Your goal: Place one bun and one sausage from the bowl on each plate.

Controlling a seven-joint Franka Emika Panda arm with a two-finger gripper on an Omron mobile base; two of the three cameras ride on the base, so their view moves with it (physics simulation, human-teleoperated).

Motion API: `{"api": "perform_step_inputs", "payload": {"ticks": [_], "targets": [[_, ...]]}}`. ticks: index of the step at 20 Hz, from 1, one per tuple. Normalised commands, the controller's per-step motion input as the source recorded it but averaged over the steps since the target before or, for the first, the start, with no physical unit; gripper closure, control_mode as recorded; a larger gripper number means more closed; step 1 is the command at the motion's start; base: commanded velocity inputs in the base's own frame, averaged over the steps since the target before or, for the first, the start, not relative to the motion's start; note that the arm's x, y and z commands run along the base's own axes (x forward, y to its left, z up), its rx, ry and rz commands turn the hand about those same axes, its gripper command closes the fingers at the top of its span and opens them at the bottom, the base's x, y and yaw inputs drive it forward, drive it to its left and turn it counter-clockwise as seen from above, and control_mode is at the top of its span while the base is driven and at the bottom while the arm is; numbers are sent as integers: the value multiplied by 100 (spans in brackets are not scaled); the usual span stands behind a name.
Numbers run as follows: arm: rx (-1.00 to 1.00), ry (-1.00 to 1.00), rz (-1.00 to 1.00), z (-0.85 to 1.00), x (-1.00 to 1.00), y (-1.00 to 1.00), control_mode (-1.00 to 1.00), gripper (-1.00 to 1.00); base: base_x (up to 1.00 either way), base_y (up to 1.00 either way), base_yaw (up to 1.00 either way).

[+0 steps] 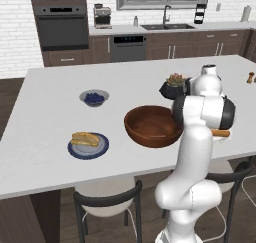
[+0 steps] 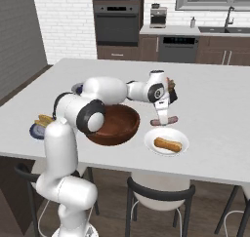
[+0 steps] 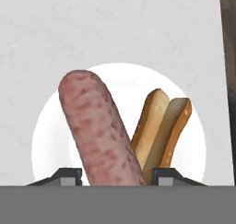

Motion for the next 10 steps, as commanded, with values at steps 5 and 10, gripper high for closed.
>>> {"api": "perform_step_inputs", "payload": {"ticks": [5, 10], "targets": [[0, -10, -14, -78, 6, 0, -100, 100, 0, 0, 0], [0, -11, -10, -71, 13, -2, -100, -100, 0, 0, 0]]}}
